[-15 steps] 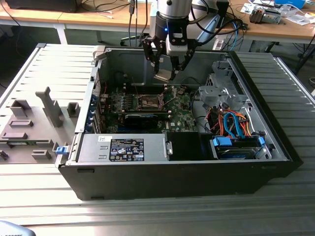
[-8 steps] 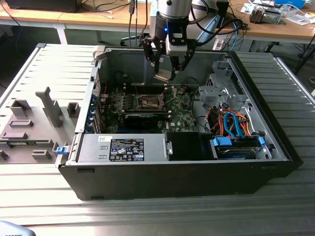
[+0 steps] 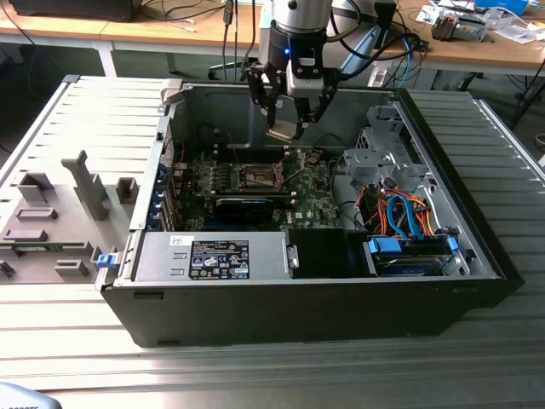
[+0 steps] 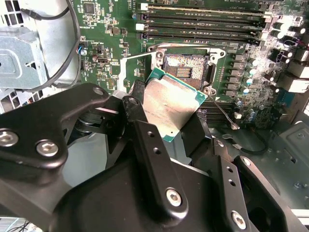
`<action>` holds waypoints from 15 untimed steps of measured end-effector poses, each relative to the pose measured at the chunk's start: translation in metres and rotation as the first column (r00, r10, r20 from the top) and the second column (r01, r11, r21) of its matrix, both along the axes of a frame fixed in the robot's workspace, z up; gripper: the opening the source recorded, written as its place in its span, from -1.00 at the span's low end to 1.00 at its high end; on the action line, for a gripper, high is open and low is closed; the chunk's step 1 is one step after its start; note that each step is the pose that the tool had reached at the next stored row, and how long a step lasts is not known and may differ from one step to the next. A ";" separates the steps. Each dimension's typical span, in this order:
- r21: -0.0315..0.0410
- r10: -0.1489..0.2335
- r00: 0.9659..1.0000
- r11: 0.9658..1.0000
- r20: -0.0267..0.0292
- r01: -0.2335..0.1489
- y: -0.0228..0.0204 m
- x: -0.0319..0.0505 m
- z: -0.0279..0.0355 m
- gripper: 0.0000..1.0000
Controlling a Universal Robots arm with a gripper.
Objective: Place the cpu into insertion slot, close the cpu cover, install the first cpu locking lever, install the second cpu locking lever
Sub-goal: 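Place the cpu into insertion slot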
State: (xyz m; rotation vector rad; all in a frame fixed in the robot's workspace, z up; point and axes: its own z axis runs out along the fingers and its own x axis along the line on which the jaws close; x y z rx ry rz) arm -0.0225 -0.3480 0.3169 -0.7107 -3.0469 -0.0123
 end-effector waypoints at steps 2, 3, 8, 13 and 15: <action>0.000 -0.002 1.000 1.000 0.000 0.002 0.0000 0.0000 -0.0001 0.09; 0.000 -0.003 1.000 1.000 0.000 0.003 0.0000 0.0000 -0.0001 0.09; 0.000 -0.007 1.000 1.000 0.000 0.007 0.0000 0.0000 -0.0002 0.09; 0.000 -0.010 1.000 1.000 0.000 0.010 0.0000 0.0000 -0.0003 0.09; 0.000 -0.012 1.000 1.000 0.000 0.012 0.0000 0.0000 -0.0003 0.09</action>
